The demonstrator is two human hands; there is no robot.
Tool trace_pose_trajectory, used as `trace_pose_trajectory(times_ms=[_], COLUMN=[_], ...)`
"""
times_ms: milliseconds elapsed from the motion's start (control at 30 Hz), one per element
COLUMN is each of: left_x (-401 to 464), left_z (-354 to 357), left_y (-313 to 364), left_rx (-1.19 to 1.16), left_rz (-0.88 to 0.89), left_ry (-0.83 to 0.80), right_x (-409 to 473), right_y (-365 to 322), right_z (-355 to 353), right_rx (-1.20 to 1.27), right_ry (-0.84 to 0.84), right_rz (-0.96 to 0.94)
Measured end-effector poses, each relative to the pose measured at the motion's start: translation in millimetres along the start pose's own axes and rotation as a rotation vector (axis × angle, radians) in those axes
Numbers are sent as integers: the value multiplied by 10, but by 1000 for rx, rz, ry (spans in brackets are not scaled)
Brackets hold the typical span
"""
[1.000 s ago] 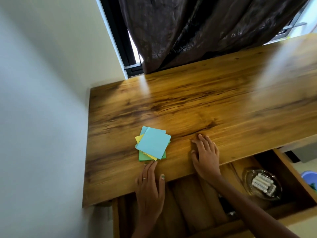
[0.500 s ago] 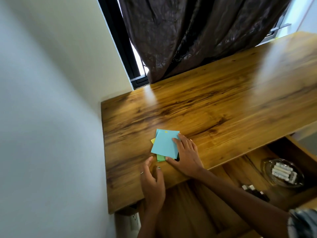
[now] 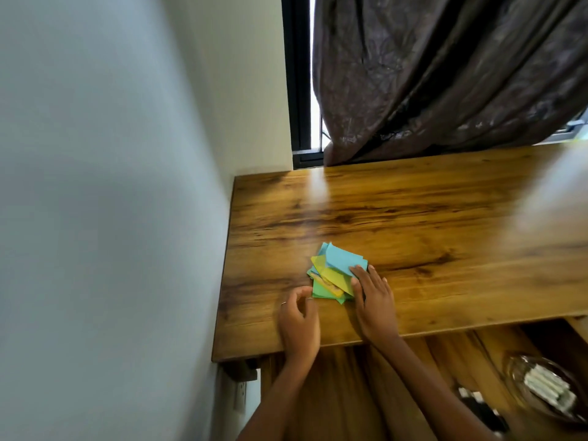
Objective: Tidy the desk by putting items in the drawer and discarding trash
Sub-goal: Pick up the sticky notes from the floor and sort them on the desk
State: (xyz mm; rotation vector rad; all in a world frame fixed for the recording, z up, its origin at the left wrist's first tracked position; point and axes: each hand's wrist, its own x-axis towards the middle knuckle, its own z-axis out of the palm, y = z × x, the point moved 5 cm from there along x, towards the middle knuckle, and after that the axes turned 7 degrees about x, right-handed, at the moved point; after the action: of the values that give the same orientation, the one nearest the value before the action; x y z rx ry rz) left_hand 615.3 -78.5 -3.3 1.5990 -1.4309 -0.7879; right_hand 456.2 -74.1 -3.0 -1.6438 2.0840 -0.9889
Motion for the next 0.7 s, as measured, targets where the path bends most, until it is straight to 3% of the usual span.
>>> trace_pose_trajectory(times_ms=[100, 167, 267, 367, 433, 533, 700], left_x=[42, 118, 167, 72, 62, 97, 147], left_z=[-51, -77, -27, -16, -134, -274, -228], left_y=[41, 38, 60, 4, -70, -175, -233], left_rx=[-135, -285, -583, -956, -1132, -1138, -892], left_rz=[-88, -205, -444, -652, -721, -736, -776], left_ry=[-58, -143, -470, -732, -721, -662, -542], right_x=[-58, -108, -196, -305, -377, -432, -322], right_y=[-34, -163, -443, -660, -671, -565, -519], right_z=[-127, -270, -346, -158, 48, 244, 52], right_rx=[50, 101, 90, -8, -102, -221, -116], right_ry=[82, 202, 275, 169, 46, -131, -51], right_rz=[-60, -219, -500, -693, -751, -697, -472])
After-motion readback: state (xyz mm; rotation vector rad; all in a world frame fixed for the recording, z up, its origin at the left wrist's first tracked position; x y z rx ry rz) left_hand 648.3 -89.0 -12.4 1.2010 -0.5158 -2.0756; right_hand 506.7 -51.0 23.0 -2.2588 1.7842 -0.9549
